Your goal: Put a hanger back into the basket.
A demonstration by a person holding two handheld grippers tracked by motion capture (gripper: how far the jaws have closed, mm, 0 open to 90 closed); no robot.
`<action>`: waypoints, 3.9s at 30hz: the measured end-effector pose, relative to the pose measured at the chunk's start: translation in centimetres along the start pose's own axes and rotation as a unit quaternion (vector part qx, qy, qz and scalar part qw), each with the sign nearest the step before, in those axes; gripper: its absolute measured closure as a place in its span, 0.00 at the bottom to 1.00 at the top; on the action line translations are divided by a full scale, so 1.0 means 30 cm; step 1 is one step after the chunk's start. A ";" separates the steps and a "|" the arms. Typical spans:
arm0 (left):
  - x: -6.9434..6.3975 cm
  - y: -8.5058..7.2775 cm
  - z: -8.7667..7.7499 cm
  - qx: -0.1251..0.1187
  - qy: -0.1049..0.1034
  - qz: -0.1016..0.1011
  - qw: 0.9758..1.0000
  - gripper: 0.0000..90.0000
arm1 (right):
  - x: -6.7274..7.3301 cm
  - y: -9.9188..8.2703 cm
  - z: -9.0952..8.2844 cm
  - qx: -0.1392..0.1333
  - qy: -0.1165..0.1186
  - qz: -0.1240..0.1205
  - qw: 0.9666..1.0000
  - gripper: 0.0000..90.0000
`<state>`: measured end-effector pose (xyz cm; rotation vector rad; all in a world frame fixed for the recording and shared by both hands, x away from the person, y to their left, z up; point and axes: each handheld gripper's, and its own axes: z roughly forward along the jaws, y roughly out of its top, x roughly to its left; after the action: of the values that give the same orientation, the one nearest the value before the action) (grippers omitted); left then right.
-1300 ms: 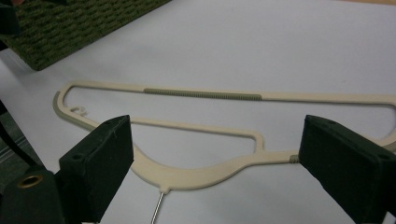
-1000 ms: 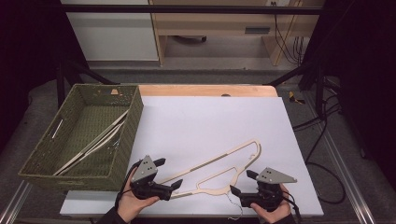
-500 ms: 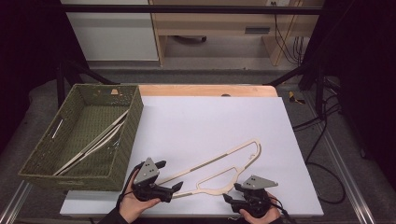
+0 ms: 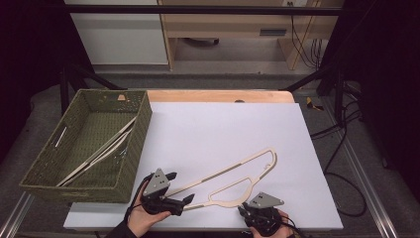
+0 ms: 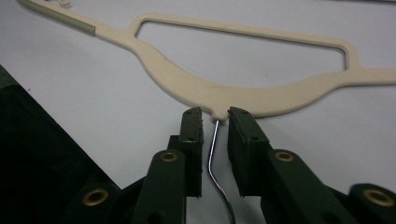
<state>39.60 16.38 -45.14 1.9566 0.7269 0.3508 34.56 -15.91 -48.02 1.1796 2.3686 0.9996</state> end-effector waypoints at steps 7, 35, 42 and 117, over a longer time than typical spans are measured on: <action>-0.007 0.000 0.001 -0.001 0.000 0.001 1.000 0.08 | 0.014 0.005 -0.004 0.014 -0.014 0.012 1.000 0.95; -0.142 0.116 0.179 0.061 -0.065 0.074 0.993 0.11 | -0.046 0.068 -0.051 0.022 0.013 0.071 0.997 0.99; -0.198 0.137 0.272 0.098 -0.088 0.103 0.986 0.17 | -0.048 0.083 -0.064 0.023 0.012 0.061 0.998 1.00; -0.132 0.274 0.212 0.104 0.019 0.134 0.985 0.95 | -0.299 0.075 -0.239 -0.195 -0.024 0.072 0.978 0.11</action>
<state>42.67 6.64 -40.73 2.2585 0.5407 0.4937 37.42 -25.27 -41.63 1.2135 1.9483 1.3883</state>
